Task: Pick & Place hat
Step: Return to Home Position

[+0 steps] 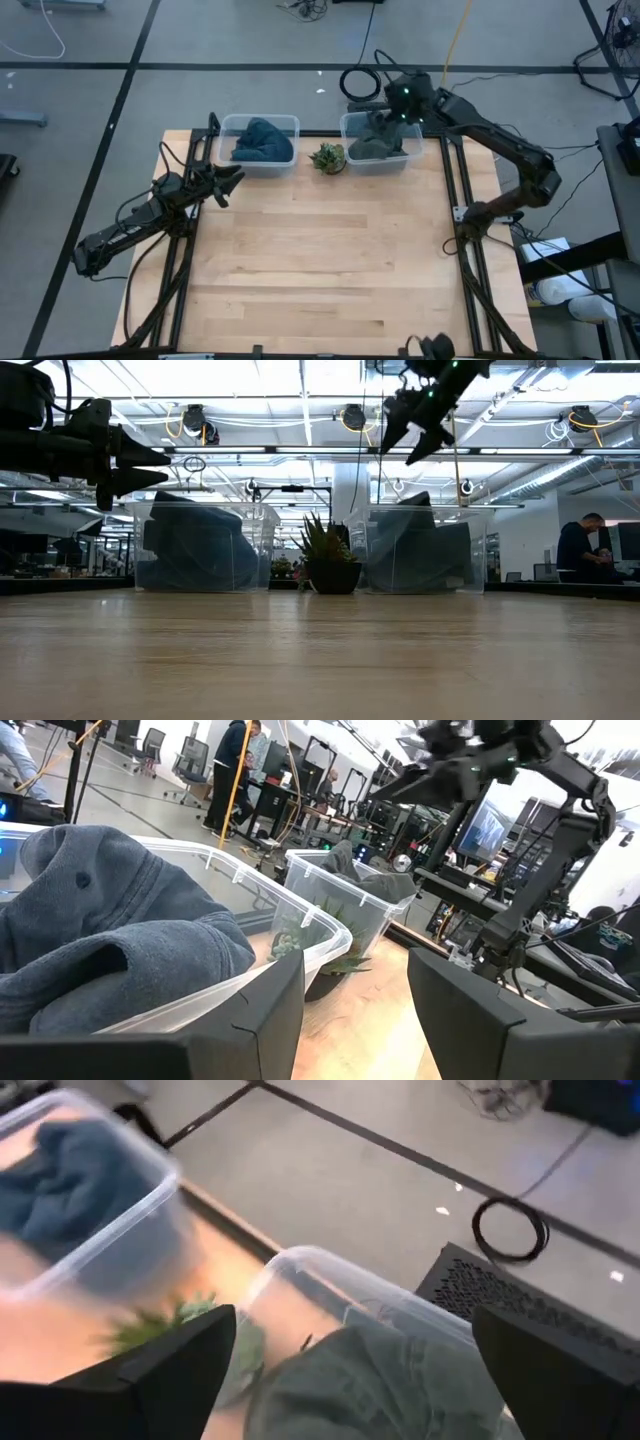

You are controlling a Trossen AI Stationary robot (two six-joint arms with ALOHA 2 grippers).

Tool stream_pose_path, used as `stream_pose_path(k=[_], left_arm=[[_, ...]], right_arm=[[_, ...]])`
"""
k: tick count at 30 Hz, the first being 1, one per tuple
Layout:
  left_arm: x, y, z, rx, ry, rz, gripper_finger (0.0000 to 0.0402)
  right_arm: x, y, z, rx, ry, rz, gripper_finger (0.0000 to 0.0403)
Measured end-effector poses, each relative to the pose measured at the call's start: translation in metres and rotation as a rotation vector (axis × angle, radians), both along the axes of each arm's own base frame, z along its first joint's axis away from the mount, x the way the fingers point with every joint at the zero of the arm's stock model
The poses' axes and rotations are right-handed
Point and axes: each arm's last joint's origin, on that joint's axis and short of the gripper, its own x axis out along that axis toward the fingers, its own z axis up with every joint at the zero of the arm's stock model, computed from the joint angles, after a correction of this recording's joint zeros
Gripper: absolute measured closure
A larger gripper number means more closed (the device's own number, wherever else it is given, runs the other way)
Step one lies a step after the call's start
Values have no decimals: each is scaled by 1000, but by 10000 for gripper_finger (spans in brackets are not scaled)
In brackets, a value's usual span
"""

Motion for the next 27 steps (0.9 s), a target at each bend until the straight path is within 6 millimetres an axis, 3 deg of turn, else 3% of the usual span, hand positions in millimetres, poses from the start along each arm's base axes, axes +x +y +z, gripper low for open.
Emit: stream_pose_path(k=[6,10,20,27], left_arm=[[0,0,0,0,0,0,215],[0,0,0,0,0,0,215],[0,0,0,0,0,0,215],[0,0,0,0,0,0,215]], right_arm=[[3,47,22,-71,-27,169,8],[5,82,23,-112,-67,290,9],[-5,163,-15,-247,-16,500,9],[-3,197,-39,-281,-130,635,9]])
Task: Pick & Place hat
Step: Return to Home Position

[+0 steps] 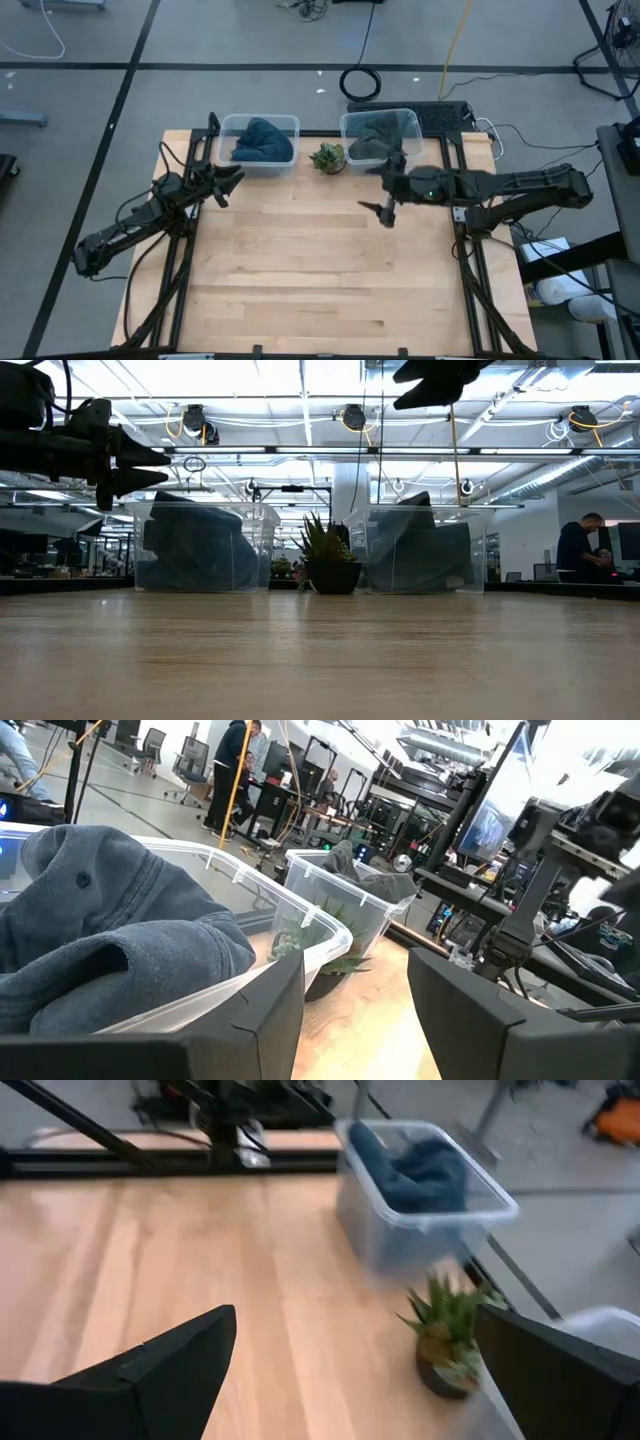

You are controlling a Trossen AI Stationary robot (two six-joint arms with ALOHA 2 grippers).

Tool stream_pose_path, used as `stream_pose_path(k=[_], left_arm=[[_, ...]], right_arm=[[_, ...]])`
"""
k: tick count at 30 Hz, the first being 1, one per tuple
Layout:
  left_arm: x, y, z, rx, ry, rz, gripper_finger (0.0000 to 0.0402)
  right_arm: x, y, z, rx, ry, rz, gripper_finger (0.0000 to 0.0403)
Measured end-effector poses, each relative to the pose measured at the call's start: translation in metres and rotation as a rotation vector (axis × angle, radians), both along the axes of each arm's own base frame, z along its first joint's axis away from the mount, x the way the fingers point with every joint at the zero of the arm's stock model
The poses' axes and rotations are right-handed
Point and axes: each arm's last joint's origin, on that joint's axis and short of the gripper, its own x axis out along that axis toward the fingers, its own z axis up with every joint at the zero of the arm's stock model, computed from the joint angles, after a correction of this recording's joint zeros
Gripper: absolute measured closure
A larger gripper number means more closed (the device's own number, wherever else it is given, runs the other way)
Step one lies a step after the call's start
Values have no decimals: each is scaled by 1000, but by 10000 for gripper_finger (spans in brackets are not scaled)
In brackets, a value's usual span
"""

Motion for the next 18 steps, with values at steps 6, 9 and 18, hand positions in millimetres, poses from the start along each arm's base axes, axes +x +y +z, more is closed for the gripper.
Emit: stream_pose_path(k=[6,9,18], left_arm=[[0,0,0,0,0,0,215],[0,0,0,0,0,0,215],[0,0,0,0,0,0,215]], right_arm=[[-4,9,-23,-33,-180,55,9],[-13,3,-39,-82,-277,45,9],[-52,-16,-88,-66,-331,-56,9]])
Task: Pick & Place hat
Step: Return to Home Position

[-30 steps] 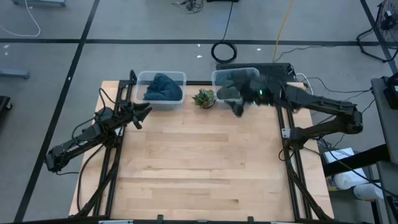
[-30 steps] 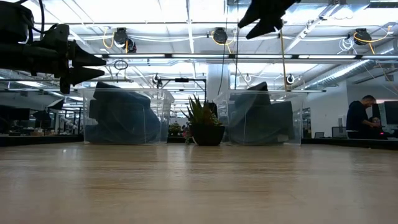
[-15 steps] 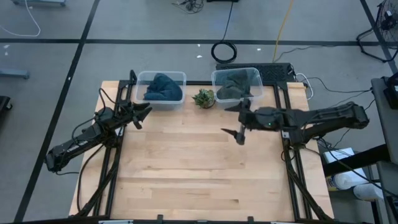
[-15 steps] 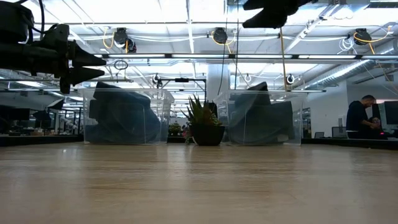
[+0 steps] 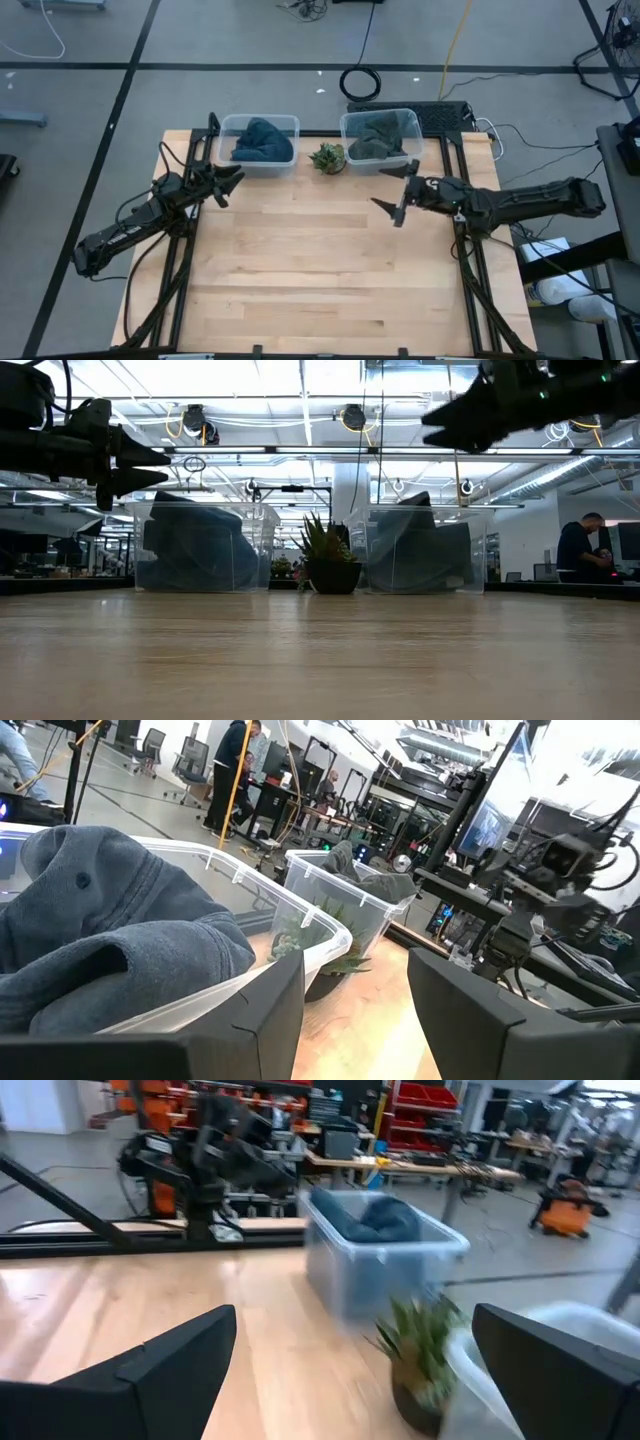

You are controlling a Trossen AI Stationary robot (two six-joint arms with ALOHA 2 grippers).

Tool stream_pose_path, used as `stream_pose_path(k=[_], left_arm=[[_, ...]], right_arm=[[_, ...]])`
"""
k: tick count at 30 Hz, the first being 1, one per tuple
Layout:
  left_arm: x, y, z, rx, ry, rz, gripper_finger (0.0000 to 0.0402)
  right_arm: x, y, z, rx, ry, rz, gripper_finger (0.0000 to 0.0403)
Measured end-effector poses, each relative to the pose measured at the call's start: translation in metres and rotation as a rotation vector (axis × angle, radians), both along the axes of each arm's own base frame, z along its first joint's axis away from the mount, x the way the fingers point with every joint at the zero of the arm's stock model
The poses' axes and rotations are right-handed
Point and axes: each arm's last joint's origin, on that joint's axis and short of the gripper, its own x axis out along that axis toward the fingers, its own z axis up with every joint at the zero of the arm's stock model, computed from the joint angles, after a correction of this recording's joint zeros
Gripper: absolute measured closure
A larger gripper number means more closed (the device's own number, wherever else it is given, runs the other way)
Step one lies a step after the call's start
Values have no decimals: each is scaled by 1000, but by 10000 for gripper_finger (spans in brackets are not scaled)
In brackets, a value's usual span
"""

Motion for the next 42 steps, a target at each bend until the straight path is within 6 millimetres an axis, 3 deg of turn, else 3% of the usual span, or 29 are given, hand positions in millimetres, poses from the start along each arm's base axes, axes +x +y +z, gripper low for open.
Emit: stream_pose_path(k=[10,18,24,35,42], left_arm=[[0,0,0,0,0,0,215],[0,0,0,0,1,0,215],[0,0,0,0,0,0,215],[0,0,0,0,0,0,215],[0,0,0,0,0,0,215]], right_arm=[[-39,-16,-40,100,-54,-124,9],[-57,-18,-69,131,-74,-157,9],[-63,-16,-67,126,-126,-154,9],[-78,-16,-78,157,-19,-187,9],[-86,-14,-68,36,-96,-173,9]])
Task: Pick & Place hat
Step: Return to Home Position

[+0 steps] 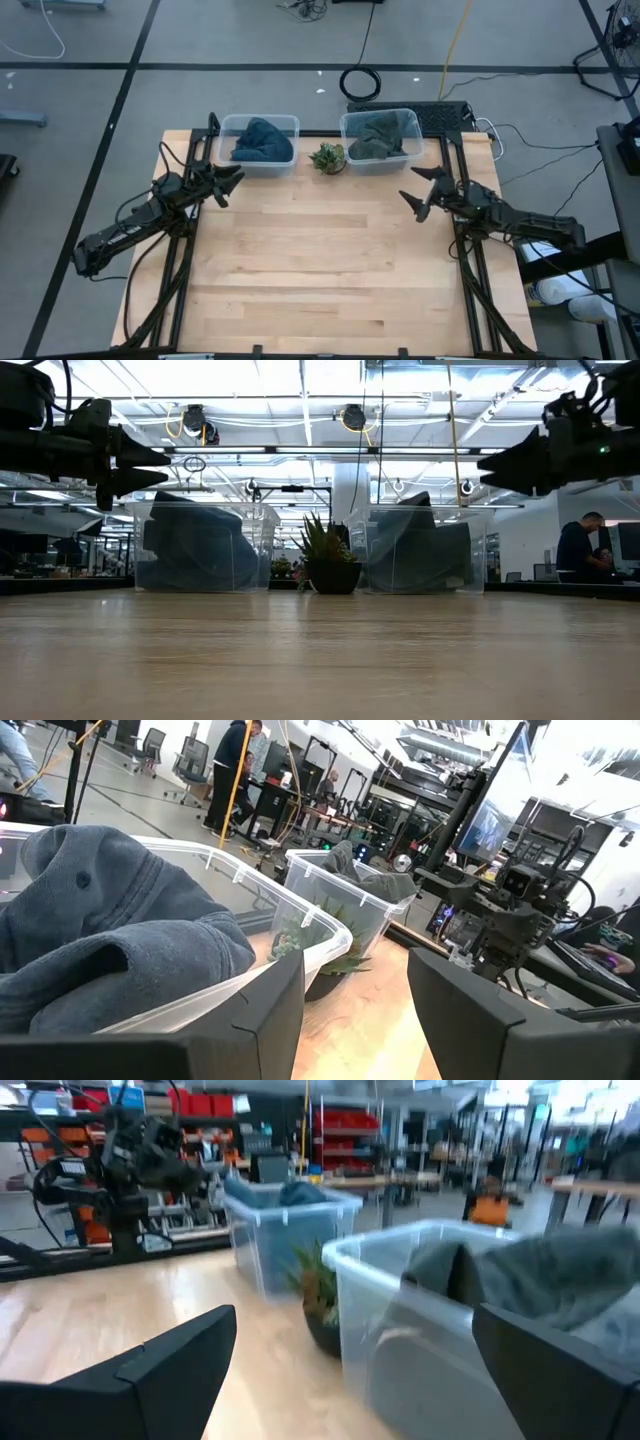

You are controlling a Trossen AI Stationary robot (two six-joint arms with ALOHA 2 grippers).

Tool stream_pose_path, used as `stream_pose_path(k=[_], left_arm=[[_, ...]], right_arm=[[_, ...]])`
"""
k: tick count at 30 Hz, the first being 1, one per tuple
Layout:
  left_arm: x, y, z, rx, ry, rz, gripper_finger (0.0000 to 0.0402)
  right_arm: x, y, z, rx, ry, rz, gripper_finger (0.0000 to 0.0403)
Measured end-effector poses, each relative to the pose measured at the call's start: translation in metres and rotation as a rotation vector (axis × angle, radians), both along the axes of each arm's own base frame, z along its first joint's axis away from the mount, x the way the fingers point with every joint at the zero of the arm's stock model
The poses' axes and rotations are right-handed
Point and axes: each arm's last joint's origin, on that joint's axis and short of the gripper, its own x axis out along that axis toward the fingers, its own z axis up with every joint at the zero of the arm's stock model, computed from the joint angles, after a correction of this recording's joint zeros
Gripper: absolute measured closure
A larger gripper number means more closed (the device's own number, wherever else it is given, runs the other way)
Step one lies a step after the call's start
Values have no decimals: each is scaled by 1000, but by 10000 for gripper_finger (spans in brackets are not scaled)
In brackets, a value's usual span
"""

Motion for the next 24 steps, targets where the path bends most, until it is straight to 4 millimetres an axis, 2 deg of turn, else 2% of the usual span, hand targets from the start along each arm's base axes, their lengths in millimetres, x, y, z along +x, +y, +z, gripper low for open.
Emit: stream_pose_path(k=[9,24], left_arm=[[0,0,0,0,0,0,215],[0,0,0,0,0,0,215]], right_arm=[[-5,1,13,-67,-129,-6,9],[-4,1,13,-65,-119,-4,9]])
